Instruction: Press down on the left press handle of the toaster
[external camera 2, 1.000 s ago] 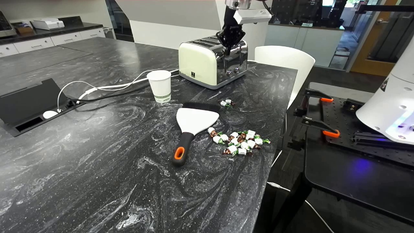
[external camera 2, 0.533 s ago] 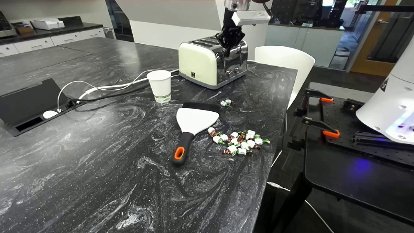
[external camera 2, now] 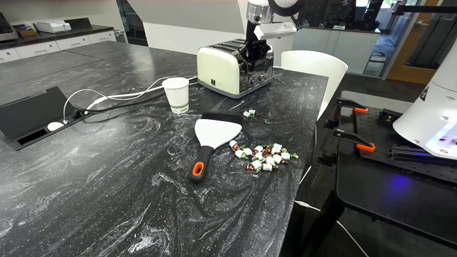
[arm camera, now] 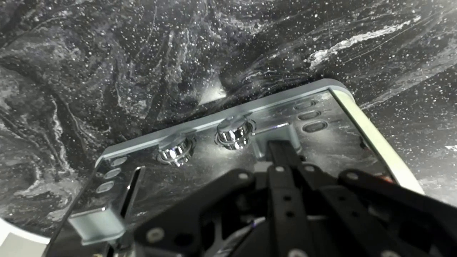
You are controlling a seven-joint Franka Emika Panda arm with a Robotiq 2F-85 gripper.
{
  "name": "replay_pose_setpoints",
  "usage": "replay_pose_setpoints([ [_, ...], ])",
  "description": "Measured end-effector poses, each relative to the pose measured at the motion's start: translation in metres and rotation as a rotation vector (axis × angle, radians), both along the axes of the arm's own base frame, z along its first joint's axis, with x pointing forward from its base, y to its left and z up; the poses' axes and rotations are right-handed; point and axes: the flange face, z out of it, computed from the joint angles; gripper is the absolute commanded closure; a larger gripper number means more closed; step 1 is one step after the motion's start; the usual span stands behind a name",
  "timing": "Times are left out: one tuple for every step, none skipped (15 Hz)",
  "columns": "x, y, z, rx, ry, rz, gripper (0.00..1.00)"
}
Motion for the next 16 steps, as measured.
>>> replay_pose_setpoints([
  [0.0,0.0,-0.005,-0.002,0.0,0.0,1.0],
  [0.0,0.0,-0.008,-0.003,0.0,-0.004,1.0],
  [0.0,0.001,-0.011,-0.004,-0.001,-0.011,1.0],
  [0.0,0.001,-0.013,-0.006,-0.001,-0.015,1.0],
  [0.0,0.001,-0.014,-0.007,-0.002,-0.021,1.0],
  [0.0,0.002,-0.016,-0.008,-0.002,-0.025,1.0],
  [0.0,0.002,-0.018,-0.008,-0.001,-0.026,1.0],
  [0.0,0.002,-0.019,-0.009,0.0,-0.026,1.0],
  [0.0,0.002,-0.019,-0.008,0.001,-0.028,1.0],
  [0.0,0.002,-0.019,-0.008,0.0,-0.028,1.0],
  [0.0,0.002,-0.019,-0.008,0.0,-0.028,1.0],
  [0.0,0.002,-0.019,-0.009,0.0,-0.028,1.0],
  [0.0,0.002,-0.019,-0.01,0.0,-0.028,1.0],
  [0.0,0.002,-0.019,-0.011,0.001,-0.026,1.0],
  [0.0,0.003,-0.019,-0.013,0.001,-0.026,1.0],
  [0.0,0.003,-0.019,-0.013,0.001,-0.026,1.0],
])
